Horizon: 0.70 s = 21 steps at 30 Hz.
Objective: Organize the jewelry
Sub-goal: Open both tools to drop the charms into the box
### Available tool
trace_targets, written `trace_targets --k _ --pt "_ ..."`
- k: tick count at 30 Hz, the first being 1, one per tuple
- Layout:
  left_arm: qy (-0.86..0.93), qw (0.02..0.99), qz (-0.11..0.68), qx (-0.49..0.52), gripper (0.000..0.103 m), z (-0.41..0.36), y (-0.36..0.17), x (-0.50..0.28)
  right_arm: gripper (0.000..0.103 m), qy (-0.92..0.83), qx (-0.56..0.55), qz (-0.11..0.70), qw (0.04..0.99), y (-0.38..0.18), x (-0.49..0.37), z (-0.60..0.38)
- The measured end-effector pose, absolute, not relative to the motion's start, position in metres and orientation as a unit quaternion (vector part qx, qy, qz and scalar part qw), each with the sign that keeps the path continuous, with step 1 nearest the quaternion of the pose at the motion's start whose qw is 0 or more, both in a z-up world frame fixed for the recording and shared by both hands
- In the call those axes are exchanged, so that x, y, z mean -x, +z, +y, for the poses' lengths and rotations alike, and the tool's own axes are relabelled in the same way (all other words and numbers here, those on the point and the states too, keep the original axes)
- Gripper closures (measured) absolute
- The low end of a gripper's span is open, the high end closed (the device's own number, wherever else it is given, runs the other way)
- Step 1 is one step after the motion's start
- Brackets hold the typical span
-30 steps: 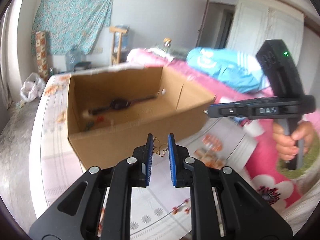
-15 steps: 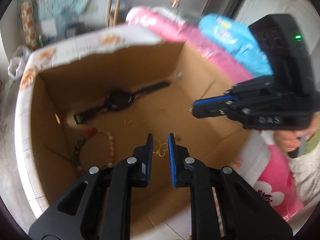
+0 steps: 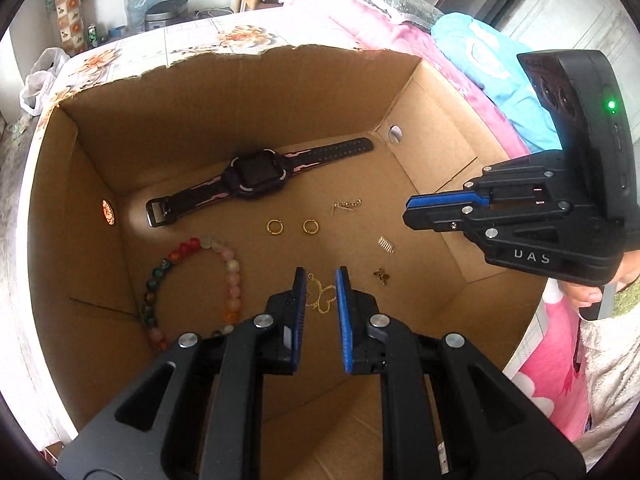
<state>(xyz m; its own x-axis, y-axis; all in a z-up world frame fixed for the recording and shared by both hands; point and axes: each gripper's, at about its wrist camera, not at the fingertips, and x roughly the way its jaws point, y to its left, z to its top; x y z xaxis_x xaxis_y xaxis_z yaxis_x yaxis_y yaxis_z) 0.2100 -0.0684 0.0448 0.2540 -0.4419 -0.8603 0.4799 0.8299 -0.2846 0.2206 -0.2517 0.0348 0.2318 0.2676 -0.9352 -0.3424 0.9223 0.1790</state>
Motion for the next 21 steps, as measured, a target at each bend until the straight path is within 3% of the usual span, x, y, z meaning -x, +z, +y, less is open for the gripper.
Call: trace_targets --k 4,10,21 --pt "-0.294 0.796 0.529 -0.019 0.089 -0.068 0.048 -0.208 0.097 0.191 0.033 0.575 0.795 0.042 -0.218 -0.255" --pt "-0.293 0.795 0.531 -0.016 0.088 -0.066 0.049 -0.206 0.087 0.186 0.032 0.555 0.810 0.053 -0.214 -0.262" --pt "-0.300 0.823 0.483 -0.010 0.078 -0.061 0.070 -0.196 0.074 0.198 0.000 0.500 0.843 0.083 -0.200 -0.275"
